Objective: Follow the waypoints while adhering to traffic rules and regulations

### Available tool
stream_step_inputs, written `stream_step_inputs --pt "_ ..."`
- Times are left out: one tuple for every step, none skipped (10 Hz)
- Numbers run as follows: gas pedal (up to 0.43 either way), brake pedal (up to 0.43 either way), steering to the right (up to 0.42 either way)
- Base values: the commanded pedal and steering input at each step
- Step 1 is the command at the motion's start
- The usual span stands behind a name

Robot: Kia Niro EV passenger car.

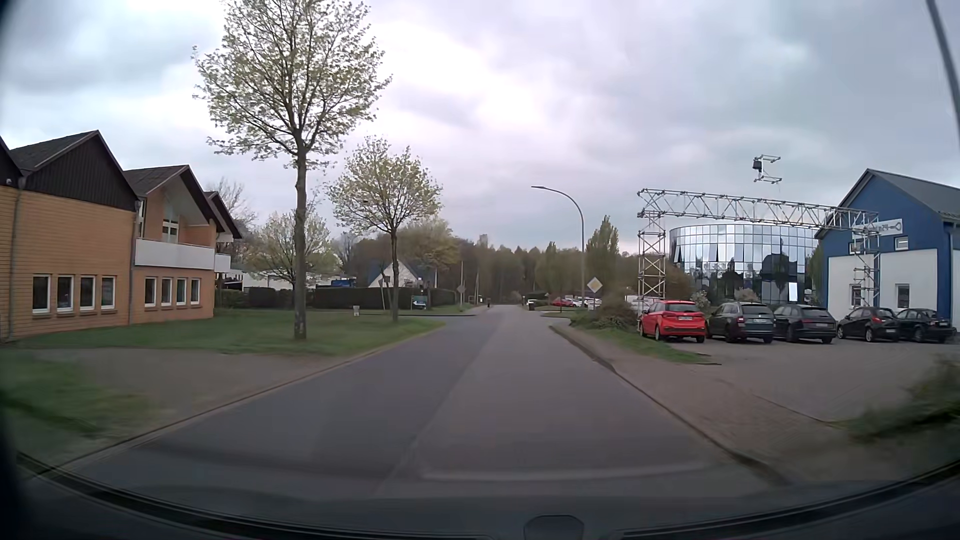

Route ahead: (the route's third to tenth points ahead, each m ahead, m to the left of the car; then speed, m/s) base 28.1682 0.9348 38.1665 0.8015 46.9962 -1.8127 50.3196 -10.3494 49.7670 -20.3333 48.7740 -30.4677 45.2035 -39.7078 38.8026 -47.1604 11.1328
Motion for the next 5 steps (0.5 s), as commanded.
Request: stream_step_inputs --pt "0.079 0.000 0.000" --pt "0.079 0.000 -0.002" --pt "0.079 0.000 -0.003" --pt "0.079 0.006 -0.004" --pt "0.067 0.006 -0.004"
